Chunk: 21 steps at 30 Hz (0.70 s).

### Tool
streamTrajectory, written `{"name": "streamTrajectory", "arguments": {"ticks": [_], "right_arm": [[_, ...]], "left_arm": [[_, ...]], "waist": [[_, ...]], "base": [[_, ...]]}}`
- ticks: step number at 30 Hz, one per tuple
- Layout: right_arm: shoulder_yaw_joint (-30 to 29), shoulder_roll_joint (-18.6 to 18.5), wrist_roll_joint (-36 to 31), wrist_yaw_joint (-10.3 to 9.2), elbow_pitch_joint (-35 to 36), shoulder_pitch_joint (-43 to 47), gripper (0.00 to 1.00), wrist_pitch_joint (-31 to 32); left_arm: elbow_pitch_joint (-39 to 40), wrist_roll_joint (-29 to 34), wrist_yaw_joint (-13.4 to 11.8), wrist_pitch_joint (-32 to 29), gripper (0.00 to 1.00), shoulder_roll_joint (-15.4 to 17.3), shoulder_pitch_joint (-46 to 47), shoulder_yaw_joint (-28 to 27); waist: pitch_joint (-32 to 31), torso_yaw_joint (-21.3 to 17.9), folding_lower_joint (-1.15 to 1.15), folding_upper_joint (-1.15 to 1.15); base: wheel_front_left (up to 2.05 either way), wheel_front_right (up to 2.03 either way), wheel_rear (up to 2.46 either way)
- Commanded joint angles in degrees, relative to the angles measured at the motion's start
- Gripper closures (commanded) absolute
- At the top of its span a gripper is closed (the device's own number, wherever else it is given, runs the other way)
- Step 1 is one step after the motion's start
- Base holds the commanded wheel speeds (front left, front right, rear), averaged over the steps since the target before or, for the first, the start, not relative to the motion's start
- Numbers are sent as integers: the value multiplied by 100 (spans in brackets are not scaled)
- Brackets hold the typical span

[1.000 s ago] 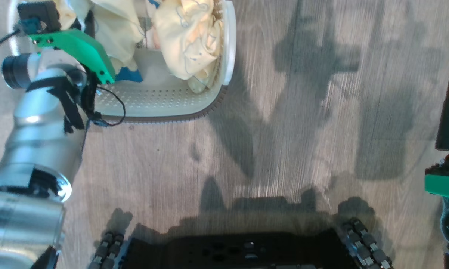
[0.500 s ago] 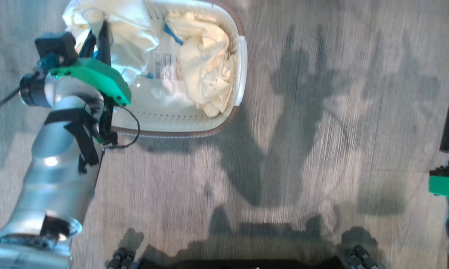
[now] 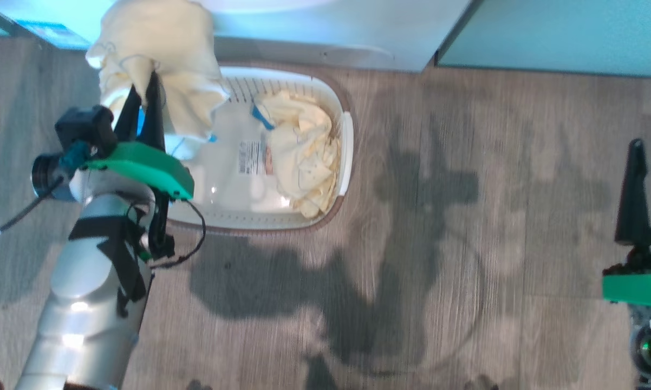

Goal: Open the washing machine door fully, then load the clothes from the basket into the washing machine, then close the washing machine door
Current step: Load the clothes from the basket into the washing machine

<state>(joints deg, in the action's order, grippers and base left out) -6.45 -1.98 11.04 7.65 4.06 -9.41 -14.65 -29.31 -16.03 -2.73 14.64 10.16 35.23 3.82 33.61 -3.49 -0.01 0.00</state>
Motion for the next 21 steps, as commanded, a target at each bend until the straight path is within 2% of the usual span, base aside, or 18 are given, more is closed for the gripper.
{"name": "streamTrajectory", "arguments": {"ticks": [1, 12, 21], "right_arm": [[155, -89, -60, -16, 101, 177, 0, -35], [201, -115, -125, -16, -293, 419, 0, -34], [302, -163, -144, -16, -448, 704, 0, 93]], "left_arm": [[325, 67, -26, 35, 100, 221, -164, -208], [1264, 89, -202, 20, 100, 239, -1365, -342], [2136, 135, -339, -293, 100, 370, -2206, -327]], "waist": [[-322, 26, 1, 0], [-1326, 204, 1, 0], [-2063, 267, 1, 0]], "base": [[0, 0, 0], [0, 0, 0], [0, 0, 0]]}}
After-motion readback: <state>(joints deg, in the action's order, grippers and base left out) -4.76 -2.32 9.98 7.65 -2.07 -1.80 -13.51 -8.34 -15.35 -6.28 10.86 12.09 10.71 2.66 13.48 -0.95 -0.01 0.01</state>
